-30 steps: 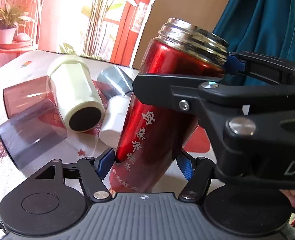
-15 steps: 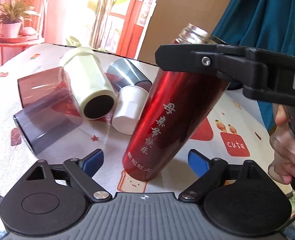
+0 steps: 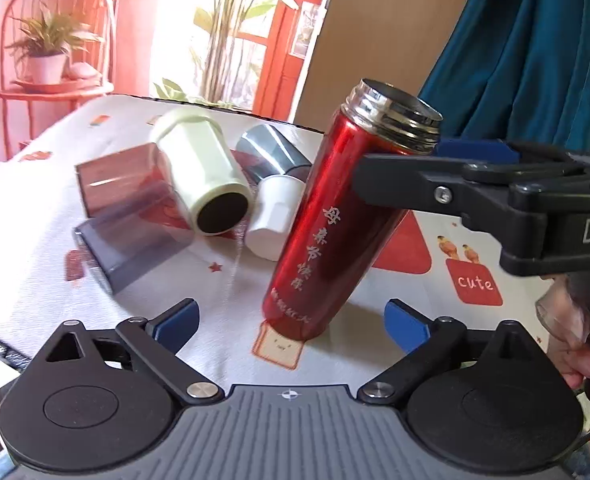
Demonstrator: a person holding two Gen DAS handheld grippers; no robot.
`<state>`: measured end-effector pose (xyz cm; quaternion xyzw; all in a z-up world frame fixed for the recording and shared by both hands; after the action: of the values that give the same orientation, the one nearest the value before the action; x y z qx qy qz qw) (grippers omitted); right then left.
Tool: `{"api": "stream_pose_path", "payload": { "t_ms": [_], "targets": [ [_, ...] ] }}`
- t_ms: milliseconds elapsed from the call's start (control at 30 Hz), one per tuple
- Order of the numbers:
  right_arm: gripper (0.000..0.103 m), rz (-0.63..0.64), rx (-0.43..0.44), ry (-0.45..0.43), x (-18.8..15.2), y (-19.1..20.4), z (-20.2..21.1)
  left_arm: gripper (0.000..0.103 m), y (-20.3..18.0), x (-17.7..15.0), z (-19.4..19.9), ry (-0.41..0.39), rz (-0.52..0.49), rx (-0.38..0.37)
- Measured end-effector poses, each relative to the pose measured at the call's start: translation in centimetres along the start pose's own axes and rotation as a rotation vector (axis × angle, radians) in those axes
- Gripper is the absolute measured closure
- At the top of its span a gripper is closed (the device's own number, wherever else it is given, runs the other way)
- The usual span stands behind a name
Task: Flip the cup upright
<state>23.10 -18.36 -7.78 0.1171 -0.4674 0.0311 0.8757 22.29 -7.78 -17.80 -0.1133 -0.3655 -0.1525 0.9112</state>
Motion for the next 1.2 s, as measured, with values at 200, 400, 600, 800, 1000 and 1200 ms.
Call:
{"api": "stream_pose_path", "payload": {
  "t_ms": [200,400,600,800,1000,1200],
  "targets": [
    [0.0,-0.079,-0.051,0.047,-1.9,-0.5,1.8,0.0,0.9,-0.3,2.4,-0.002,0.002,0.068],
    [0.0,-0.132,-0.116,0.087,-3.7,-0.5,4.4,0.0,1.3,-0.9,5.2,0.025,-0.014,0.158],
    [0.0,-0.169,-0.151,0.104,-5.3,0.4,7.8,0.0,1.4,-1.4,8.3,0.029,-0.028,0.223],
    [0.0,-0.194,-0.159,0.123,-7.1,1.5,11.0,0.0,0.7,-1.9,12.0,0.005,-0.034,0.262],
    [0.0,-0.22,-0.178,0.111,-8.5,2.4,13.9,0.0,-0.5,-2.8,15.3,-0.016,-0.059,0.303],
    [0.0,-0.221,-0.194,0.11,-9.9,3.2,15.8,0.0,-0.7,-3.8,17.8,-0.047,-0.04,0.358]
  ]
}}
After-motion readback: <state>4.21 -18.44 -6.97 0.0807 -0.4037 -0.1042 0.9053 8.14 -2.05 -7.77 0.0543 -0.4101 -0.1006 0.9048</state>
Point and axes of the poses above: each gripper's, at about its wrist camera, not at the fingertips, and z roughly against the way its jaws point, y to its left, x to its top, the point moved 10 cm from there along -z, roughly the way its jaws point, and after that the axes turned 9 degrees about x, right-handed, at the moved point
